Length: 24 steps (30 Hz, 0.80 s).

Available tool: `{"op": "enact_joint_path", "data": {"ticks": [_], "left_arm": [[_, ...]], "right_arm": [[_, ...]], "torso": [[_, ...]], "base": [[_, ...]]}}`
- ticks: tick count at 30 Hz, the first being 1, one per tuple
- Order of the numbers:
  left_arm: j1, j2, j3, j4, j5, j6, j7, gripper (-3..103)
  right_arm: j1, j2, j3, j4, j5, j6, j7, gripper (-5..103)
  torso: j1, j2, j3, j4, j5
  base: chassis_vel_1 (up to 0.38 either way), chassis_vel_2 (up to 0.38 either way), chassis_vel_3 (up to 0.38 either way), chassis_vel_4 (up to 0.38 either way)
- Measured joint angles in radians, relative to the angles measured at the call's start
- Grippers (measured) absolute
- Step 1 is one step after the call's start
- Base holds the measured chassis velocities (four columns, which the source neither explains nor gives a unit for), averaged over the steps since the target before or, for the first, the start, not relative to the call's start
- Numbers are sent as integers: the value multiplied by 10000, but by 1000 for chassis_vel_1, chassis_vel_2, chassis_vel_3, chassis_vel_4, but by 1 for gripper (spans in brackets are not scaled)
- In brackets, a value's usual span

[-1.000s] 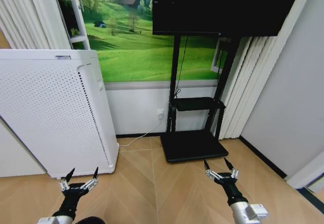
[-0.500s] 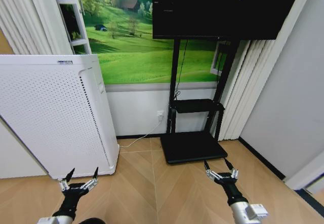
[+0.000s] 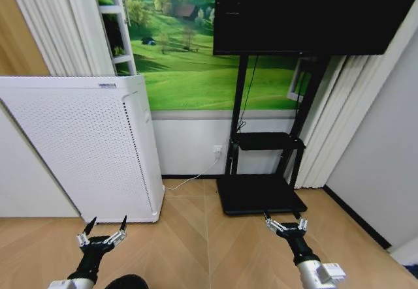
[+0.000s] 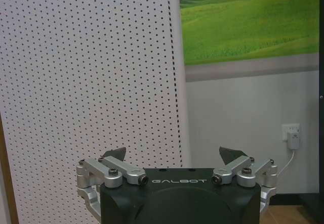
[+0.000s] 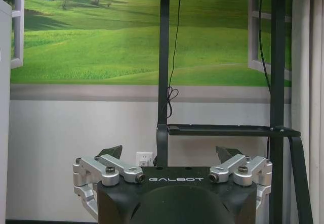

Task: Pick up the trash bin and place the garbage on the floor into it.

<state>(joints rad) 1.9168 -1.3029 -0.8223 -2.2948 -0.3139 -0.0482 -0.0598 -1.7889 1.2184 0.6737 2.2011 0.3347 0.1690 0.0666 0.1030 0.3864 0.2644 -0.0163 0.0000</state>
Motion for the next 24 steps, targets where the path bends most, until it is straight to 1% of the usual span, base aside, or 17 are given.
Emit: {"op": "enact_joint_path", "data": {"ticks": [5, 8, 16, 18, 19, 20, 24], "left_arm": [[0, 0, 0, 0, 0, 0, 0, 100], [-1, 0, 0, 0, 0, 0, 0, 100], [0, 0, 0, 0, 0, 0, 0, 100], [0, 0, 0, 0, 0, 0, 0, 100], [0, 0, 0, 0, 0, 0, 0, 100], [-1, 0, 0, 0, 0, 0, 0, 100], [0, 0, 0, 0, 0, 0, 1, 100]], "right_arm": [[0, 0, -1, 0, 0, 0, 0, 100], [0, 0, 0, 0, 0, 0, 0, 100], [0, 0, 0, 0, 0, 0, 0, 100], [0, 0, 0, 0, 0, 0, 0, 100], [0, 0, 0, 0, 0, 0, 0, 100], [0, 0, 0, 0, 0, 0, 1, 100], [-1, 0, 0, 0, 0, 0, 1, 100]], "torso": [[57, 166, 111, 2, 0], [119, 345, 228, 2, 0], [170, 489, 319, 2, 0], [223, 623, 400, 1, 0], [223, 623, 400, 1, 0], [268, 714, 446, 0, 0], [300, 775, 481, 1, 1]], "base": [[0, 0, 0, 0], [0, 0, 0, 0], [-4, -4, -8, -5], [-50, -47, -48, -40], [-52, -47, -42, -28], [0, 0, 0, 0], [0, 0, 0, 0]]}}
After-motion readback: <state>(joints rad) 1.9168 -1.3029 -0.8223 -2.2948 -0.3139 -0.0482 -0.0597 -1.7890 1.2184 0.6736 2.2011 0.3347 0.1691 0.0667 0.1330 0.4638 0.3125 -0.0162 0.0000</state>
